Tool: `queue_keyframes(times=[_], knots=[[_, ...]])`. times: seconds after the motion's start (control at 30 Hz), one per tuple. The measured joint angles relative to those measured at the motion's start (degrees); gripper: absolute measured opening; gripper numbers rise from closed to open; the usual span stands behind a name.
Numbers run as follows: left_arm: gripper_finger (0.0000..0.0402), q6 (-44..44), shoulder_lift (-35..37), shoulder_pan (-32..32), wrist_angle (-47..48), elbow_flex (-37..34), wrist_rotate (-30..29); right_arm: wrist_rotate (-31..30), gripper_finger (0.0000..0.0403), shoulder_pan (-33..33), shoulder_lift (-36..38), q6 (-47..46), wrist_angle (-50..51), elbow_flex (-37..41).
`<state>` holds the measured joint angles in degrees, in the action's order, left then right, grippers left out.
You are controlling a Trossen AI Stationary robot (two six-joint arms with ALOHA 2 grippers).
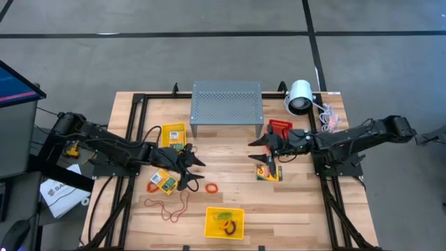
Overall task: Pick & Place Office Desk Supplies
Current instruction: Put the orange spiral keychain into the bottom yellow bin
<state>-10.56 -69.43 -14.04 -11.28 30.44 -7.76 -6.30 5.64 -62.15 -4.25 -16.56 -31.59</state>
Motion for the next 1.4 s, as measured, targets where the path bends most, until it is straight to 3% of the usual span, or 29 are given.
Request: queue_keyframes(times=[0.4, 0.73, 1.4], knots=[[0.0231, -3.44, -13.63, 0.00, 3.97, 5.23, 0.83, -0.05, 0.0209, -0.10, -6.58, 0.35, -5.02, 0.05], [0.0231, -5.26, -23.88, -0.21, 3.69, 10.38, 8.63, 0.28, 0.0209, 0.01, -6.14, 0.22, -4.37, 0.04], [0.0230, -6.26, -28.19, -0.61, 5.81, 11.20, 4.78, 0.58, 0.0209, 0.80, -6.07, -0.26, -2.97, 0.04]])
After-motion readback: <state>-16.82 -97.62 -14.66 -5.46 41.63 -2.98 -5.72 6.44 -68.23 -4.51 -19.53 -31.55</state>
